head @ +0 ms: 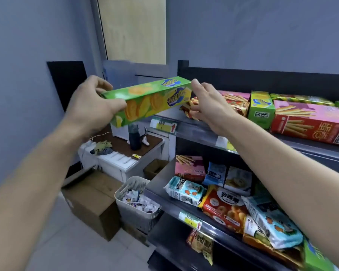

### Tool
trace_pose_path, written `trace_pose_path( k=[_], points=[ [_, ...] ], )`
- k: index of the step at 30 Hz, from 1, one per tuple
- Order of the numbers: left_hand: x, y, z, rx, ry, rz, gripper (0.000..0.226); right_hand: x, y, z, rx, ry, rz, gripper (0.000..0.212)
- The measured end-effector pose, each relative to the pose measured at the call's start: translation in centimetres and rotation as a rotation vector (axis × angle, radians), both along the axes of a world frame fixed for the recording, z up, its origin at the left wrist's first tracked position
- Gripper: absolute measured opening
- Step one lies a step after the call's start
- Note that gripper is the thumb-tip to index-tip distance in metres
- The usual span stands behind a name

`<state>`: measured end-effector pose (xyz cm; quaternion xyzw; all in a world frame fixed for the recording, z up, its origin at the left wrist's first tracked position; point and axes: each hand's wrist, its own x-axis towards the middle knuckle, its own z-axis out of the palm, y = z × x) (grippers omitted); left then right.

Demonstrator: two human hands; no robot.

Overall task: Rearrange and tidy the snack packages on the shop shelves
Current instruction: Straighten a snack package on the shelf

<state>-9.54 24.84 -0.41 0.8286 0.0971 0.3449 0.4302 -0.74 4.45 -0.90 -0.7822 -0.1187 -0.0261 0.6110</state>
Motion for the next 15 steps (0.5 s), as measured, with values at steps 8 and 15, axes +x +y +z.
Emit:
trace_pose_path(
  k=[8,15],
  points=[
    [-9.5,2.1,-2.8,-0.066,0.125,-0.018,0.031,-3.4,1.8,-2.8,-0.020,0.137,0.234,0.044],
    [-11.5,-0.3,-6.7,-0.034,0.316,-0.035,0.036,-4.3,0.7,-9.2,-0.271,0.338,0.277,0.055]
  ],
)
